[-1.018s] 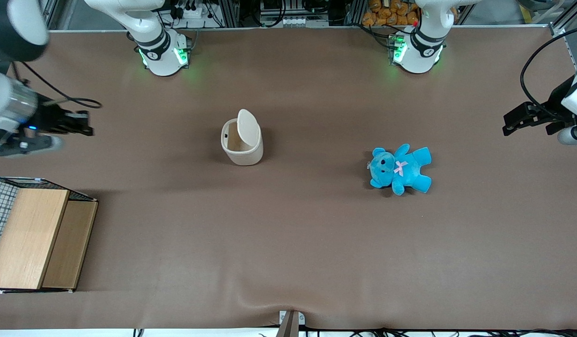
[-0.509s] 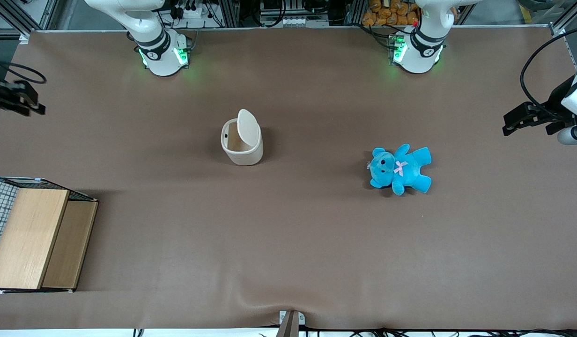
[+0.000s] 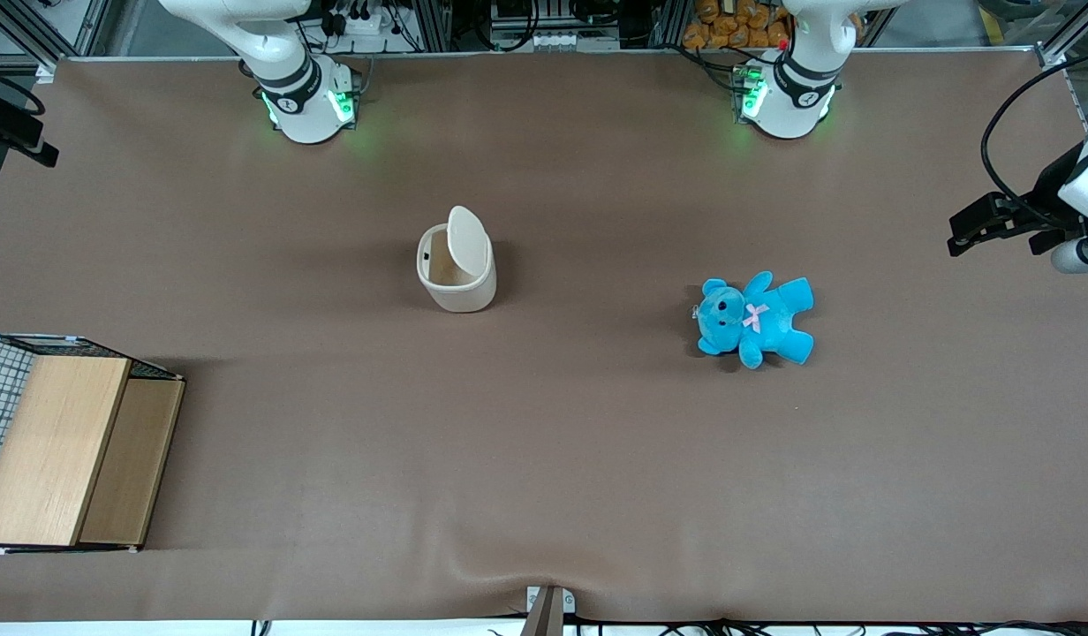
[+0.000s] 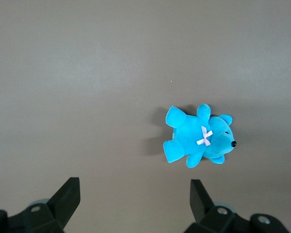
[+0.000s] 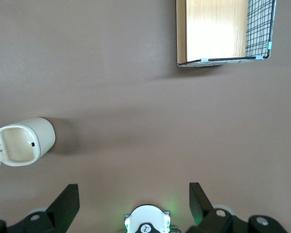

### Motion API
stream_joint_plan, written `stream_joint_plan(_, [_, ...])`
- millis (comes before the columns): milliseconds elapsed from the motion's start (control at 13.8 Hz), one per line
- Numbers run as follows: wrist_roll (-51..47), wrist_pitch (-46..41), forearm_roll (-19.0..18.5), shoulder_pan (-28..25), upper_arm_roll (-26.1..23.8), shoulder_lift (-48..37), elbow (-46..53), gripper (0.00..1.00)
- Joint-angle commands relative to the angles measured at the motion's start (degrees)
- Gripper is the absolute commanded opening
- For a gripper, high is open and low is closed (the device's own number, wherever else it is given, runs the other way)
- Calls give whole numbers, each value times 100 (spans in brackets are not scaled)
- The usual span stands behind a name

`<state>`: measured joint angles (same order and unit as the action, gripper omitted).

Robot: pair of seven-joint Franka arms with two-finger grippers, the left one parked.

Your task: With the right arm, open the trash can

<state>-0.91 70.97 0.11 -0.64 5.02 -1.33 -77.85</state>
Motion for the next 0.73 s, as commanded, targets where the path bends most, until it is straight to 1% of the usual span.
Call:
stream_joint_plan(0, [-128,-31,59,2,34,10,77,100])
stream_joint_plan(218, [-120,-4,209,37,34,10,77,100])
stream_joint_plan(655, [-76,48,191,72,34,10,77,100])
